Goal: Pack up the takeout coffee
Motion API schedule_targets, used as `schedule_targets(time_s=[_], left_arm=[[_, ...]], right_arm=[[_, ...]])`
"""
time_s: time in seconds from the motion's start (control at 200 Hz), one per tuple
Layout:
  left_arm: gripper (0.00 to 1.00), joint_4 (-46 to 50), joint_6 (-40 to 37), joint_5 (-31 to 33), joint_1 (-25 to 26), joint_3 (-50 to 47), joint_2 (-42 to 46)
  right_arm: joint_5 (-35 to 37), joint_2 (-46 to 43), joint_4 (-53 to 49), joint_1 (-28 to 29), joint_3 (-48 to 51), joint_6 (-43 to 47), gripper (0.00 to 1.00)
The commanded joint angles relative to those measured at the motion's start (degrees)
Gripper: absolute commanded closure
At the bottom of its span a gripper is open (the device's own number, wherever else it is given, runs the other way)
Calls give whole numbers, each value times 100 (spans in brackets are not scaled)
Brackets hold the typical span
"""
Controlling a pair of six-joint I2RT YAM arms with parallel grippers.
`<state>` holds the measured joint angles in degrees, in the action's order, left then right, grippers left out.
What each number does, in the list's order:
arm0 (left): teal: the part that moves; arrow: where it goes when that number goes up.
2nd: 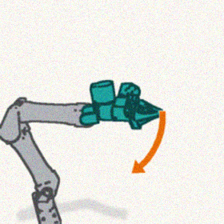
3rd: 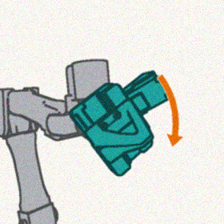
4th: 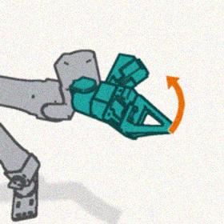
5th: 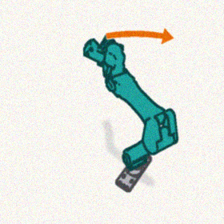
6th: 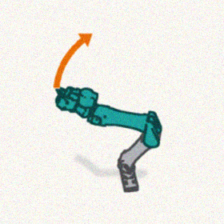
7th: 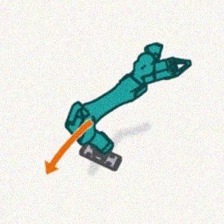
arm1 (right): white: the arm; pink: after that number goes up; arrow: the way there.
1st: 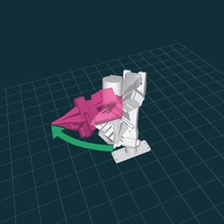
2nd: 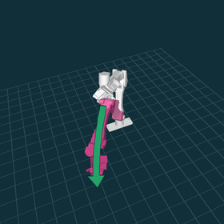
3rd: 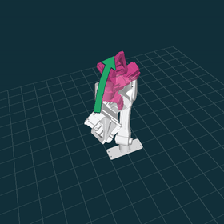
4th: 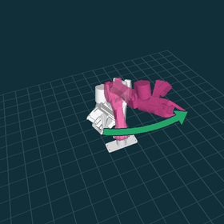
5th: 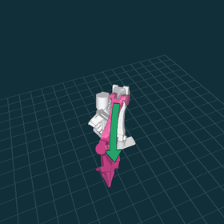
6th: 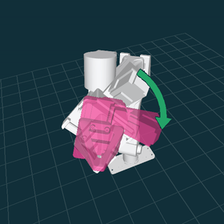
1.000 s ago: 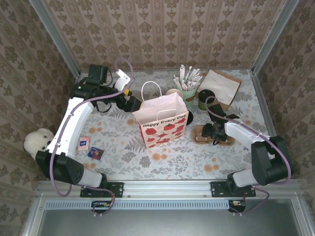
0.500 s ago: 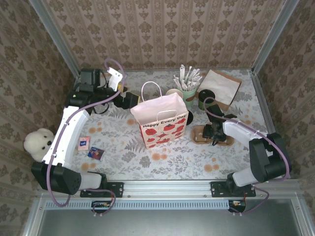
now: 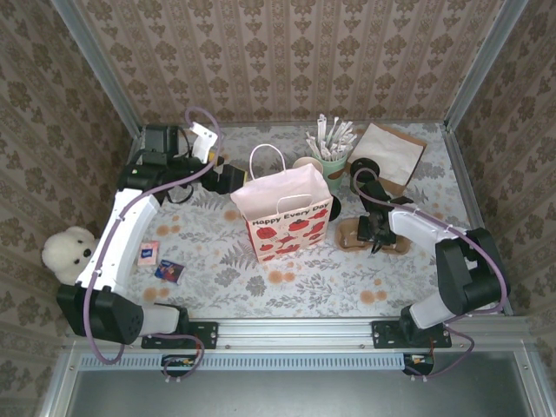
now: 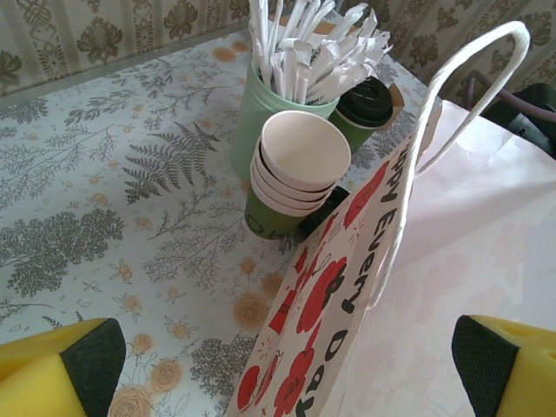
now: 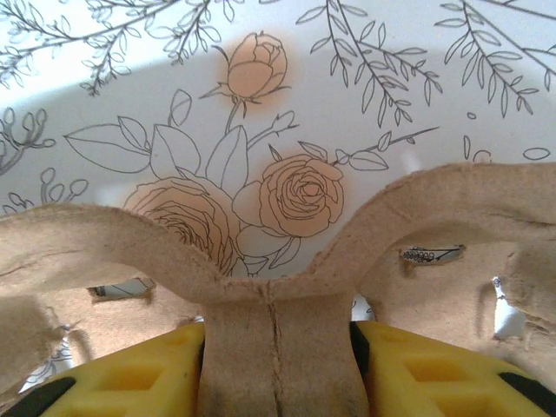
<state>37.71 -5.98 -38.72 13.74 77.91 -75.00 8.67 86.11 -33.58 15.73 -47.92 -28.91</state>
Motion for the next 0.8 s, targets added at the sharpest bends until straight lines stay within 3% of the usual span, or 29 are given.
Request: schedule_targets(time_s=[0.0,0.205,0.46,0.64,0.795], left_arm=[[0,-272,132,13,-47,-63,116],[0,-428,297,-153,-82,-83,182],[0,-570,735,-184,-84,109,194],[0,-540,896,-414,-32,286,106],[0,-582,508,-691,258,185,201]], right_arm=[[175,-176,-249,45,-68,-11,58],[385,-603,-476,53,-42,-18,62],[431,-1809,-871,54,-262,0,68],[-16,-2369,-1121,22,-833,-81,66],[-776,-2485,-1215,4,-1691,-81,65]])
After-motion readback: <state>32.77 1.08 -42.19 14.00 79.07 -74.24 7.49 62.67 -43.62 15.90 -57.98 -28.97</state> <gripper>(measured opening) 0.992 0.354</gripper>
